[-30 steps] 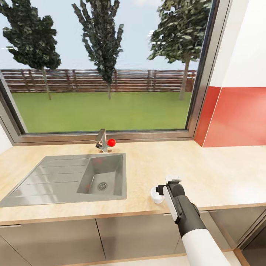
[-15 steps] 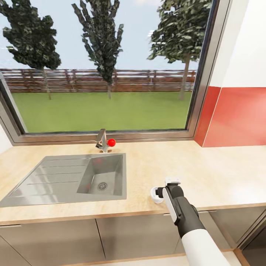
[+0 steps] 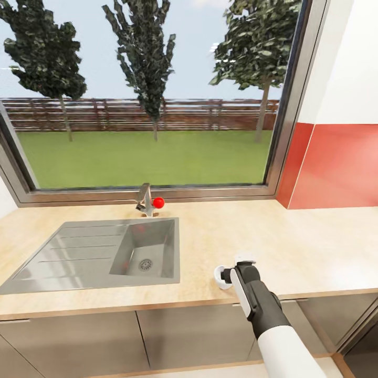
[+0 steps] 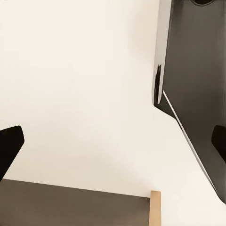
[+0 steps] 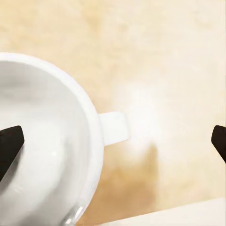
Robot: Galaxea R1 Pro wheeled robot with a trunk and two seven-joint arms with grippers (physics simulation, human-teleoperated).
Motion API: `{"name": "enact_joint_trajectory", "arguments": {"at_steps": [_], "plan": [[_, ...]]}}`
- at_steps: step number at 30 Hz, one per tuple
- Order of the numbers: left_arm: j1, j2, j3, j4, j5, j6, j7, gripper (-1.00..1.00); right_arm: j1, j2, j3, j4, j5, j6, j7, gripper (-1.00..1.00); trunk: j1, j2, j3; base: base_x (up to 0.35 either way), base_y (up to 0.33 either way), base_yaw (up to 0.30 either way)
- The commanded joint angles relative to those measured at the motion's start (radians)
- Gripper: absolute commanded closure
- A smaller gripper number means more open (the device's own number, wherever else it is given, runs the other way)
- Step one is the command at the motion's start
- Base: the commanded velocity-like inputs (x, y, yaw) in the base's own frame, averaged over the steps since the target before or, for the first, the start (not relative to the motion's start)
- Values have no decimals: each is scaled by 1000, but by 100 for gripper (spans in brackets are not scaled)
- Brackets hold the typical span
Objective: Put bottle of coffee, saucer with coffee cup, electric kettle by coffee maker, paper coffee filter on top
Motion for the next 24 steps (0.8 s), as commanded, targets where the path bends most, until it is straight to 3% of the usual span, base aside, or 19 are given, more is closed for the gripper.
{"name": "enact_joint_trajectory", "arguments": {"at_steps": [1,7,15,16,24], "plan": [[-1,0,7,1,-8,-5,2,-100,-1,0,1,3,-6,4,-6,-100,1,-2,-2,0,0,0],[-1,0,7,2,-8,-5,2,-100,0,0,1,8,-54,5,-7,-100,1,-2,-2,0,0,0],[-1,-1,7,2,-8,-5,2,-100,-1,0,1,9,-62,5,-7,-100,1,-2,-2,0,0,0],[-1,-1,7,2,-8,-5,2,-100,-1,0,1,9,-62,5,-8,100,1,-2,-2,0,0,0],[-1,-1,7,1,-8,-5,2,-100,-1,0,3,8,-64,4,-8,100,1,-2,-2,0,0,0]]}}
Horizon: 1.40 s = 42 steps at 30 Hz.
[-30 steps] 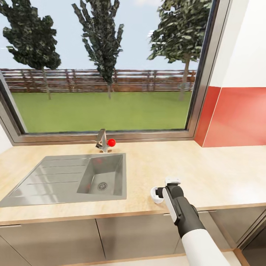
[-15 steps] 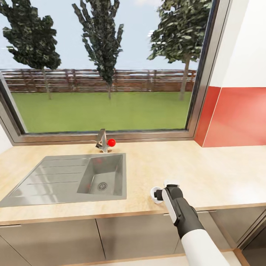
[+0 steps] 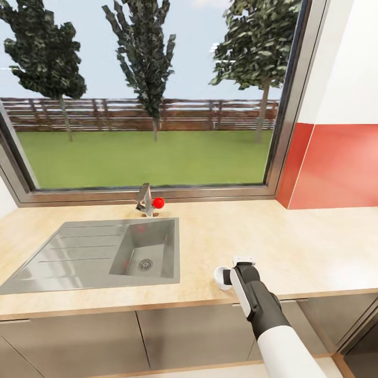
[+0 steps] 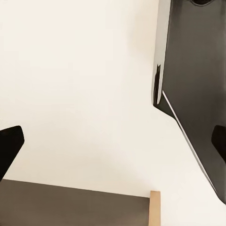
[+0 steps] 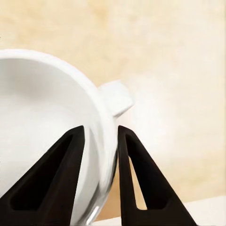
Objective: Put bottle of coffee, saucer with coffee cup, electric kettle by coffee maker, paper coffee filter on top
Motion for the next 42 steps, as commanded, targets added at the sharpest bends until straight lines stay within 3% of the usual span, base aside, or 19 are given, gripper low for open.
{"name": "enact_joint_trajectory", "arguments": {"at_steps": [1,24,30,34,42], "plan": [[-1,0,7,1,-8,-5,2,-100,0,0,1,-1,-33,-1,-7,100,1,-2,-2,0,0,0],[-1,0,7,1,-8,-5,3,-100,-1,0,7,-10,-35,-1,-8,100,1,-2,-2,0,0,0],[-1,1,7,1,-8,-6,4,-100,-1,0,10,-110,-34,2,-8,100,1,-2,-2,0,0,0],[-3,-19,11,-22,1,-25,4,-100,-5,0,-12,-123,-39,-18,-4,100,1,-2,-2,0,0,0],[-2,-21,13,-67,0,-22,4,-100,-6,0,-25,-154,-39,-56,-4,100,1,-2,-2,0,0,0]]}}
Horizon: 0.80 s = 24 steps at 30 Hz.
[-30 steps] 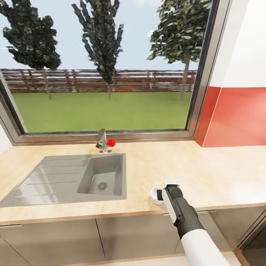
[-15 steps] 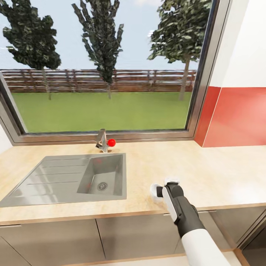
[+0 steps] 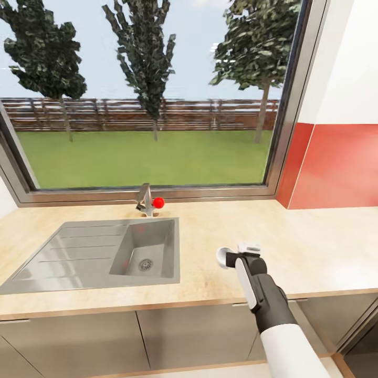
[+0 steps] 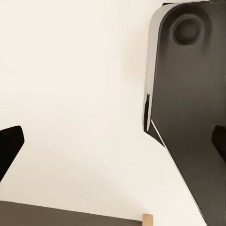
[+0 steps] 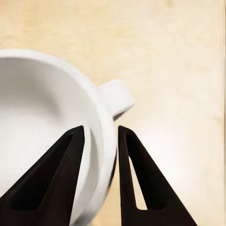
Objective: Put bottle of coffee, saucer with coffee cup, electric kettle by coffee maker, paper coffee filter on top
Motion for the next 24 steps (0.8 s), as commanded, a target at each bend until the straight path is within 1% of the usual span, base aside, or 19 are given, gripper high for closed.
{"name": "enact_joint_trajectory", "arguments": {"at_steps": [1,6,8,17,24], "plan": [[0,0,8,-7,-7,-2,1,-100,-1,0,0,-7,-12,-3,-8,100,1,-2,-2,0,0,0],[0,0,8,-12,-7,-2,1,-100,-1,0,2,-16,-12,-30,-8,100,1,-2,-2,0,0,7],[0,0,8,-12,-7,-2,1,-100,-1,0,2,-17,-13,-37,-8,100,1,-2,-2,0,0,111],[0,0,7,-13,-7,-2,1,-100,-2,0,4,-56,-14,-37,-8,100,1,-2,-2,0,0,247],[-1,-1,6,-16,-5,-2,1,-100,-2,0,4,-57,-18,-37,-8,100,1,-2,-2,0,0,278]]}}
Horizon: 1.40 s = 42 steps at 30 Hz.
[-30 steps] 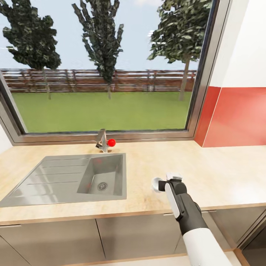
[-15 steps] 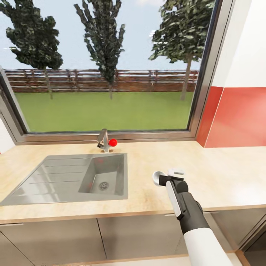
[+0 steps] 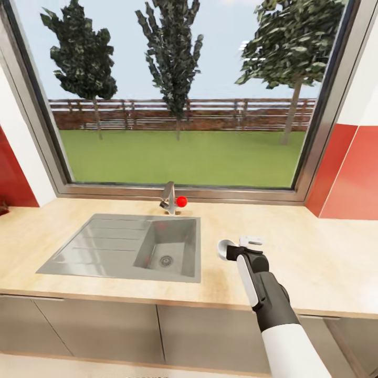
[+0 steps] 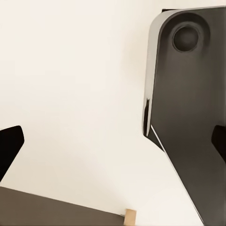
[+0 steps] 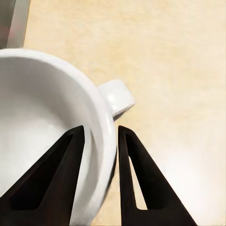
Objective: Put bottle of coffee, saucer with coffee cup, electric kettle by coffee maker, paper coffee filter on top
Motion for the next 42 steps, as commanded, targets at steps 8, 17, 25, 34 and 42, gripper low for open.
{"name": "enact_joint_trajectory", "arguments": {"at_steps": [8,17,25,34,42], "plan": [[0,-3,8,-7,-6,-1,1,-100,-1,0,1,-1,-54,2,-9,100,1,-2,-2,0,0,279],[1,-2,9,-7,-8,-1,1,-100,-1,0,1,-2,-57,2,-10,100,1,-2,-2,0,0,279],[1,-2,11,-7,-7,-2,1,-100,-1,0,100,1,-57,3,-10,100,1,-2,-2,0,0,279],[0,-5,9,-26,-6,1,1,-100,0,0,141,1,-57,4,-10,100,1,-2,-2,0,0,279],[1,-10,8,-33,-6,2,1,-100,0,0,142,1,-58,4,-10,100,1,-2,-2,0,0,280]]}}
